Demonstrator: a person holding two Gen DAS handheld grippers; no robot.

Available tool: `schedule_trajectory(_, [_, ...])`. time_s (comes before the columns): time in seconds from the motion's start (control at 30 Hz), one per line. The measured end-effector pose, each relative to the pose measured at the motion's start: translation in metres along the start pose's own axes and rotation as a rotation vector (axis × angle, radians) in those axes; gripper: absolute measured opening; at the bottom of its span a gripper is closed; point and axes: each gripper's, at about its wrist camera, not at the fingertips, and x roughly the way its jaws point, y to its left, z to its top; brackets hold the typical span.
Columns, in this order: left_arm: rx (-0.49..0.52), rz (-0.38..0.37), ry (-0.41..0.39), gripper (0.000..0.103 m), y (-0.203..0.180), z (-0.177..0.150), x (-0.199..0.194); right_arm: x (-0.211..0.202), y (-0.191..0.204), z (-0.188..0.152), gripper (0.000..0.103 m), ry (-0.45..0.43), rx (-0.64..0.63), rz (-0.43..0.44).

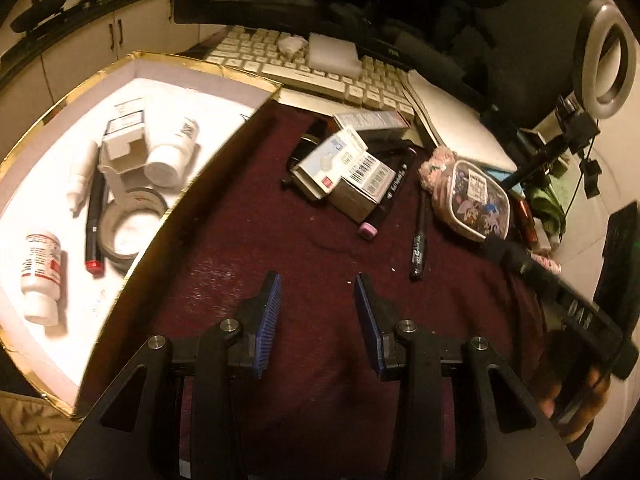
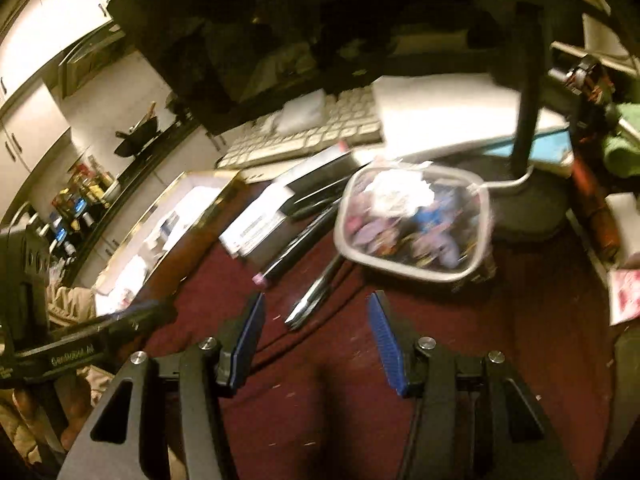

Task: Organize objects
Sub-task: 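Grasp the clear cartoon-print pouch with the right tool, then grasp a black marker with the left tool while the right tool holds the pouch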

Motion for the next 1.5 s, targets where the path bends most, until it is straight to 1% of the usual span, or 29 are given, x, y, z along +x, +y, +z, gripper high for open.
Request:
schedule_trajectory(0.1, [0.025, -0.003, 0.007, 0.037, -0.007, 0.001, 0.003, -0.013, -0.022, 0.008, 0.054, -0.059, 0.028, -0.037])
schedule_trajectory(0.17, [0.033, -0.010, 0.009, 0.037, -0.011, 0.002, 0.006, -0.019, -0.034, 0.015, 0.056, -0.093, 0.046, -0.039])
schedule_trajectory(0.23, [0.033, -0.016, 0.004, 0.037, -0.013, 0.003, 0.007, -0.021, -0.043, 0.026, 0.066, -0.129, 0.053, -0.039])
schedule_trajectory(0.33, [0.014, -0.030, -0.002, 0.037, -0.012, 0.004, 0.007, -0.010, -0.051, 0.038, 0.068, -0.123, 0.037, -0.089])
schedule_trajectory(0.37, [0.014, -0.032, 0.000, 0.037, -0.012, 0.005, 0.007, -0.006, -0.053, 0.039, 0.068, -0.112, 0.042, -0.090])
schedule_trajectory(0.4, [0.016, -0.030, -0.002, 0.037, -0.011, 0.005, 0.007, 0.003, -0.057, 0.040, 0.068, -0.080, 0.056, -0.093])
schedule_trajectory(0.47, [0.013, -0.027, -0.011, 0.037, -0.009, 0.007, 0.005, 0.014, -0.059, 0.037, 0.068, -0.048, 0.077, -0.059])
schedule_trajectory(0.53, [-0.001, -0.034, -0.021, 0.037, -0.005, 0.009, 0.003, 0.019, -0.051, 0.029, 0.068, -0.008, 0.070, -0.040])
schedule_trajectory(0.6, [-0.010, -0.040, -0.029, 0.037, -0.003, 0.011, 0.002, 0.017, -0.041, 0.019, 0.068, 0.007, 0.059, -0.029])
schedule_trajectory(0.63, [-0.017, -0.043, -0.035, 0.037, -0.001, 0.012, 0.000, 0.016, -0.033, 0.013, 0.068, 0.033, 0.054, -0.008])
schedule_trajectory(0.7, [-0.031, -0.051, -0.042, 0.037, 0.003, 0.013, -0.001, 0.013, -0.013, 0.000, 0.068, 0.087, 0.010, 0.086])
schedule_trajectory(0.73, [-0.034, -0.052, -0.041, 0.037, 0.004, 0.014, -0.001, 0.009, 0.002, -0.007, 0.068, 0.113, -0.053, 0.136])
schedule_trajectory(0.77, [-0.034, -0.053, -0.041, 0.037, 0.005, 0.014, -0.001, 0.003, 0.010, -0.010, 0.068, 0.114, -0.104, 0.141])
schedule_trajectory(0.83, [-0.034, -0.053, -0.041, 0.037, 0.008, 0.013, -0.002, -0.010, 0.017, -0.011, 0.068, 0.061, -0.156, 0.067])
schedule_trajectory(0.87, [-0.038, -0.056, -0.041, 0.037, 0.009, 0.013, -0.002, -0.012, 0.016, -0.009, 0.068, 0.049, -0.155, 0.045])
schedule_trajectory(0.97, [-0.047, -0.058, -0.036, 0.037, 0.011, 0.011, 0.000, -0.008, -0.003, 0.003, 0.068, 0.022, -0.094, -0.038])
schedule_trajectory(1.0, [-0.049, -0.056, -0.034, 0.037, 0.011, 0.010, 0.000, -0.006, -0.005, 0.006, 0.068, 0.013, -0.092, -0.052])
schedule_trajectory(1.1, [-0.042, -0.056, -0.031, 0.037, 0.011, 0.009, 0.000, 0.005, -0.003, 0.017, 0.069, -0.020, -0.157, -0.085])
schedule_trajectory(1.13, [-0.042, -0.054, -0.033, 0.037, 0.011, 0.008, -0.001, 0.011, 0.001, 0.019, 0.069, -0.017, -0.179, -0.103])
schedule_trajectory(1.2, [-0.044, -0.050, -0.033, 0.037, 0.011, 0.007, 0.000, 0.023, 0.005, 0.020, 0.069, 0.000, -0.218, -0.092])
schedule_trajectory(1.23, [-0.045, -0.047, -0.033, 0.037, 0.012, 0.007, 0.000, 0.032, 0.008, 0.019, 0.069, 0.020, -0.239, -0.101])
schedule_trajectory(1.27, [-0.048, -0.047, -0.034, 0.037, 0.013, 0.006, -0.001, 0.035, 0.012, 0.016, 0.069, 0.030, -0.251, -0.120])
schedule_trajectory(1.3, [-0.052, -0.048, -0.033, 0.037, 0.015, 0.005, 0.000, 0.039, 0.015, 0.013, 0.075, 0.026, -0.269, -0.133])
schedule_trajectory(1.4, [-0.067, -0.052, -0.017, 0.037, 0.019, 0.004, 0.004, 0.047, 0.026, 0.005, 0.075, 0.048, -0.346, -0.180])
schedule_trajectory(1.43, [-0.072, -0.060, -0.010, 0.037, 0.019, 0.005, 0.006, 0.047, 0.029, 0.002, 0.075, 0.046, -0.368, -0.175])
schedule_trajectory(1.5, [-0.069, -0.070, -0.008, 0.037, 0.017, 0.005, 0.006, 0.048, 0.030, 0.001, 0.075, 0.047, -0.371, -0.163])
